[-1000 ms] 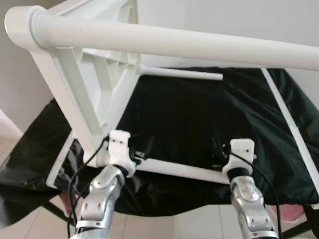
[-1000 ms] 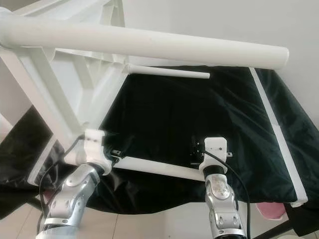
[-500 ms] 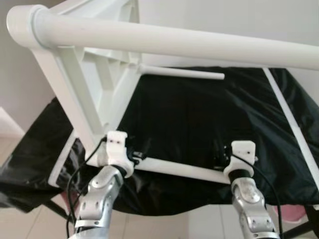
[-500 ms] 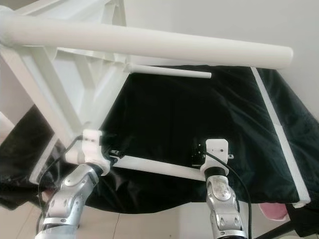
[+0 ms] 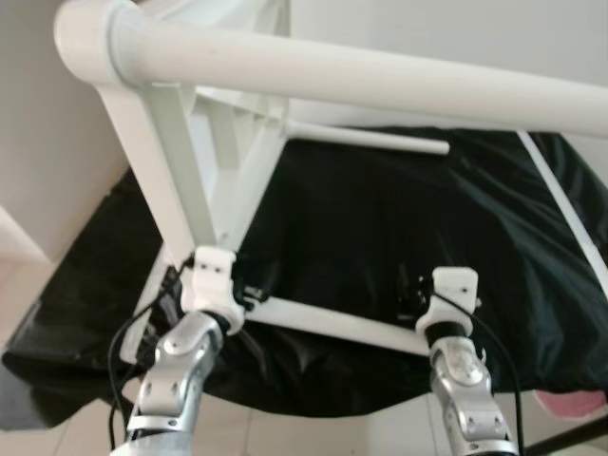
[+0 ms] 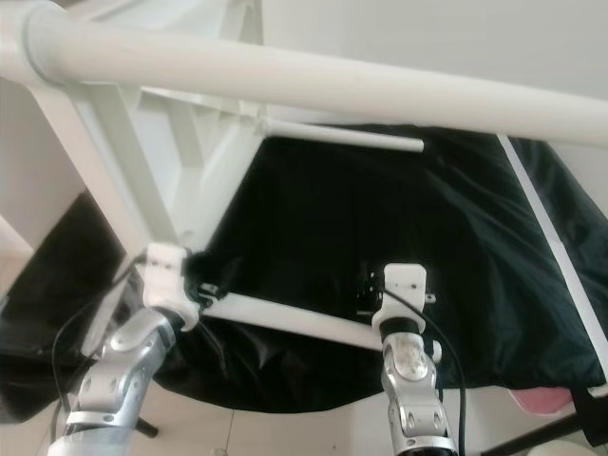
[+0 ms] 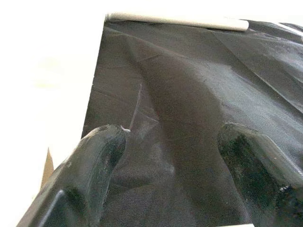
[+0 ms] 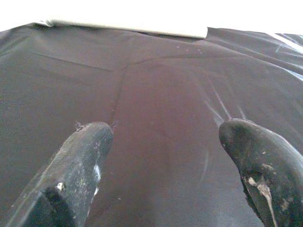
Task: Building children table
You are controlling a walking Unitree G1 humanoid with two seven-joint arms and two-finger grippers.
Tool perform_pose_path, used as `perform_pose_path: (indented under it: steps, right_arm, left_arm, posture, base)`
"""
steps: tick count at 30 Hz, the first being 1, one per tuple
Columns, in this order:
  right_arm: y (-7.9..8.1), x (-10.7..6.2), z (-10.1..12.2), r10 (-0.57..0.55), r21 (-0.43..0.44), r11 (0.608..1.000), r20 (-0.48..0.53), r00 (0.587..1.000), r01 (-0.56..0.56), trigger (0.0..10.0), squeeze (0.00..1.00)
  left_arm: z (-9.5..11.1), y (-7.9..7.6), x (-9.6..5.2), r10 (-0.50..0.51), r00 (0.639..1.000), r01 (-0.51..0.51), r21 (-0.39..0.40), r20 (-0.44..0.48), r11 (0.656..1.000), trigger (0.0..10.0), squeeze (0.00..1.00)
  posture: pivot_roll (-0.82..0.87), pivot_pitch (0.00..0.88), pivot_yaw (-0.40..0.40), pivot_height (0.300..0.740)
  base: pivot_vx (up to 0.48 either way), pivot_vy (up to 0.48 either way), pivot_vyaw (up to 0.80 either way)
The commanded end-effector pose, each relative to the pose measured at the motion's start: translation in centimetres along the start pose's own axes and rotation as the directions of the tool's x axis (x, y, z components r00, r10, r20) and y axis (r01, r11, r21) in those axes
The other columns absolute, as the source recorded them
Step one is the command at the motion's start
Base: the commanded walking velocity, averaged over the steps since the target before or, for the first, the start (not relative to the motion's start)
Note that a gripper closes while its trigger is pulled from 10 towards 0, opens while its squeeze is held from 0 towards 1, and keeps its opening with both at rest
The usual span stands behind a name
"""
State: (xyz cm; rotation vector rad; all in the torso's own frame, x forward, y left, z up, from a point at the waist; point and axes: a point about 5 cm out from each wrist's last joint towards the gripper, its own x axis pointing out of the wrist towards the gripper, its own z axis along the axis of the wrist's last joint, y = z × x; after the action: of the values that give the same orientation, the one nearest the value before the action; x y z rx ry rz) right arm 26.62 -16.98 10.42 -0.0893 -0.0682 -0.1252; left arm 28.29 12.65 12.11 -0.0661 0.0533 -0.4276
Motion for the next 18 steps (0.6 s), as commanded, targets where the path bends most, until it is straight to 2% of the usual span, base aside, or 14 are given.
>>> perform_pose_path:
  steps: [1,7,18]
  right_arm:
    - [-0.2,-0.2,-0.3,-0.009,-0.015,1.0,-0.015,1.0,0.008,10.0,0.0]
    - [-0.8,-0.3,-0.2,-0.031,-0.018,0.999,-0.007,1.0,0.031,10.0,0.0]
    - [-0.8,-0.1,0.3,-0.036,-0.006,0.999,0.025,0.999,0.037,10.0,0.0]
  left_arm:
    - [0.1,-0.2,0.1,-0.02,1.0,0.02,0.019,-0.001,1.0,10.0,0.0]
    - [0.2,-1.0,0.1,-0.08,0.997,0.08,0.014,-0.003,0.997,10.0,0.0]
    - [0.8,-1.4,-0.1,-0.108,0.994,0.107,0.022,0.017,0.994,10.0,0.0]
  posture:
    - [0.02,0.024,0.035,0.74]
    - [0.02,0.024,0.044,0.74]
    - [0.02,0.019,0.049,0.74]
  base:
    - [0.0,0.0,0.0]
    - [0.0,0.0,0.0]
    - [0.0,0.0,0.0]
